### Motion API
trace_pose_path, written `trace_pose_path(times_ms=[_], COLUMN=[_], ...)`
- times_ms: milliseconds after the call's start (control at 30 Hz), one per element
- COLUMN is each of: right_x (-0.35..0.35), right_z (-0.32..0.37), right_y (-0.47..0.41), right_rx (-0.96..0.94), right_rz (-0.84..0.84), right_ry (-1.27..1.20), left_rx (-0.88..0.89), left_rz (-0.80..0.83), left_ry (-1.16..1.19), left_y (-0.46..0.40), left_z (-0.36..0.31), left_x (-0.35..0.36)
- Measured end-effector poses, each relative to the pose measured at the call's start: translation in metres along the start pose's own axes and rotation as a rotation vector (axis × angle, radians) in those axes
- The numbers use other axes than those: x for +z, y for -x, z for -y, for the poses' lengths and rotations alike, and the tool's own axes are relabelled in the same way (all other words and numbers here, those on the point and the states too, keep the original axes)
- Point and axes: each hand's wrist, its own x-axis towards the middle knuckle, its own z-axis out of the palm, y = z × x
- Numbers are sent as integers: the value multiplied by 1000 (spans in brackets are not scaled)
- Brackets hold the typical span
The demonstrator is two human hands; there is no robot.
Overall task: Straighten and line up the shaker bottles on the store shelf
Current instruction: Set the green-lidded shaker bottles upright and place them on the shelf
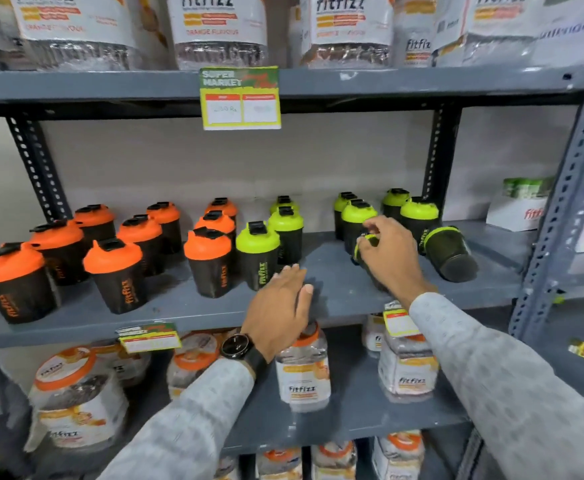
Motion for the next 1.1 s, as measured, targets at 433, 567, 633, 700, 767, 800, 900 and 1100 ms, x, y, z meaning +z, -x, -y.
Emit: trace_pose_path(times_ms=[433, 567, 633, 700, 767, 800, 900, 1100], right_x=[-11, -8, -9, -12, -12, -11, -8, 10], right_z=[-60, -61, -56, -51, -47, -46, -49, -62], right_y=[-41, -43, -45, -46, -45, -43, -30, 4], right_rx=[813, 829, 806, 747, 669, 625, 490, 276], right_rz=[598, 576, 521, 457, 365, 318, 230, 135], right_ry=[-469, -559, -606, -659, -709, -706, -590, -528], left_rx=[-228, -211, -208, -209, -208, -205, -197, -194], left_rz=[304, 306, 291, 278, 273, 270, 257, 237], left_ry=[-328, -313, -313, -310, -306, -305, -299, -304], left_y=[-34, -33, -33, -33, -33, -33, -34, -34], left_z=[-46, -36, -33, -31, -28, -27, -25, -20], left_x=[30, 36, 40, 44, 46, 47, 50, 55])
